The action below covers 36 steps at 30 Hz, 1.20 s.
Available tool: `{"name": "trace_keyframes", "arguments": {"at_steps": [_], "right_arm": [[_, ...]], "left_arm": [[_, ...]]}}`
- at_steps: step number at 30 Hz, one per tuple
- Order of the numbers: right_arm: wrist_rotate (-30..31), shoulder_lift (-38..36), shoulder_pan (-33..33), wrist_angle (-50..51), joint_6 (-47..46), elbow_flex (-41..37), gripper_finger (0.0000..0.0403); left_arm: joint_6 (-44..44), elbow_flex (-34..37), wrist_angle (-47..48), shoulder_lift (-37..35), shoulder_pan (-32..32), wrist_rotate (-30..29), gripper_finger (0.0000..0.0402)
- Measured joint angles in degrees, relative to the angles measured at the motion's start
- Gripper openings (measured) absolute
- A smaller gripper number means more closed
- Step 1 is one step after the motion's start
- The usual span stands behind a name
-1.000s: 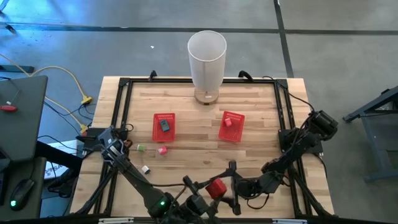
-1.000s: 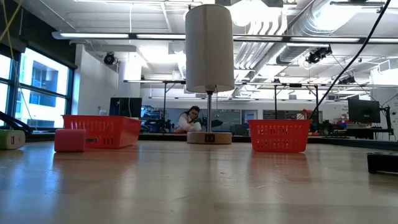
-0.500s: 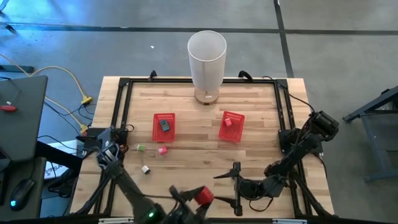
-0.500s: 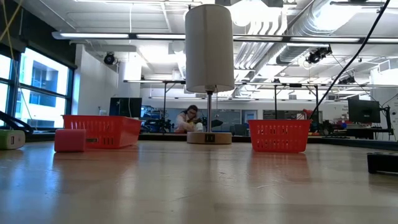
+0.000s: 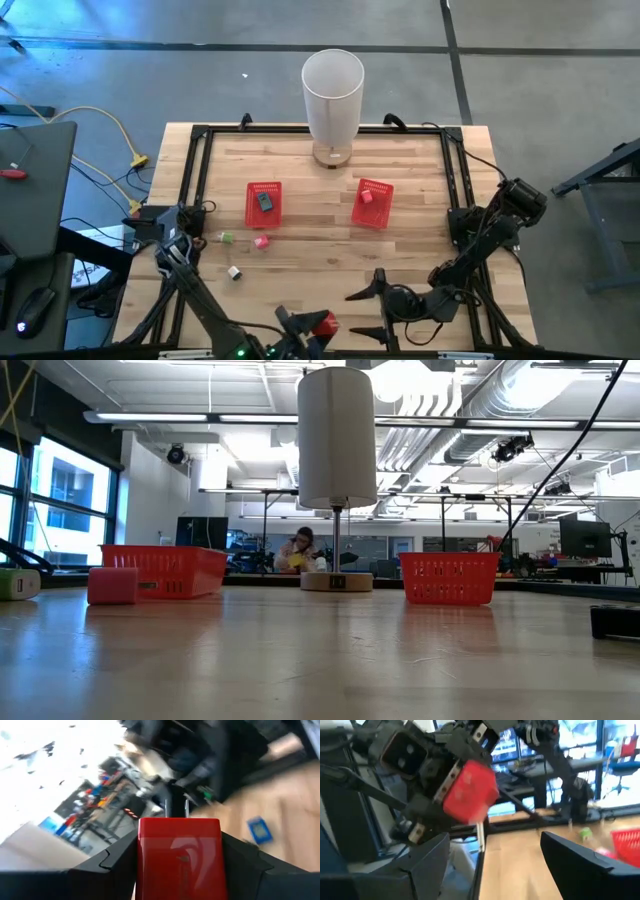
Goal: Pick & Place Office items
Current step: Put the red charger adapter into the right red bin
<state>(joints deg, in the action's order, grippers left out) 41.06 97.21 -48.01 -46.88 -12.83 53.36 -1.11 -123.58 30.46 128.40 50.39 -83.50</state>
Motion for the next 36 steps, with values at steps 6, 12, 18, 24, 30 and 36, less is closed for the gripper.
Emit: {"name": "trace_keyframes", "arguments": {"at_steps": [6,12,18,24,30,36], "right_arm": [[1.0,0.0,0.0,4.2,-7.6,0.0,0.0301],[2.9,0.1,0.0,6.5,-10.0,0.0,0.0301],[2.9,0.1,0.2,6.4,-10.1,0.0,0.0301],[0.3,0.1,2.5,9.3,-16.1,0.0,0.0301],[-7.2,0.1,5.8,11.5,-20.4,0.0,0.0301],[-8.0,0.1,6.2,11.6,-18.9,0.0,0.0299]], "left_arm": [[0.7,0.0,0.6,1.4,-1.6,2.7,0.0218],[-0.9,0.0,2.0,3.4,-2.9,5.0,0.0218],[2.6,0.0,5.0,3.5,-4.4,6.7,0.0218],[2.3,0.0,5.2,3.6,-6.1,10.7,0.0218],[2.1,0.0,5.8,3.6,-8.1,12.0,0.0218],[1.7,0.0,7.3,3.6,-8.6,11.4,0.0218]]}}
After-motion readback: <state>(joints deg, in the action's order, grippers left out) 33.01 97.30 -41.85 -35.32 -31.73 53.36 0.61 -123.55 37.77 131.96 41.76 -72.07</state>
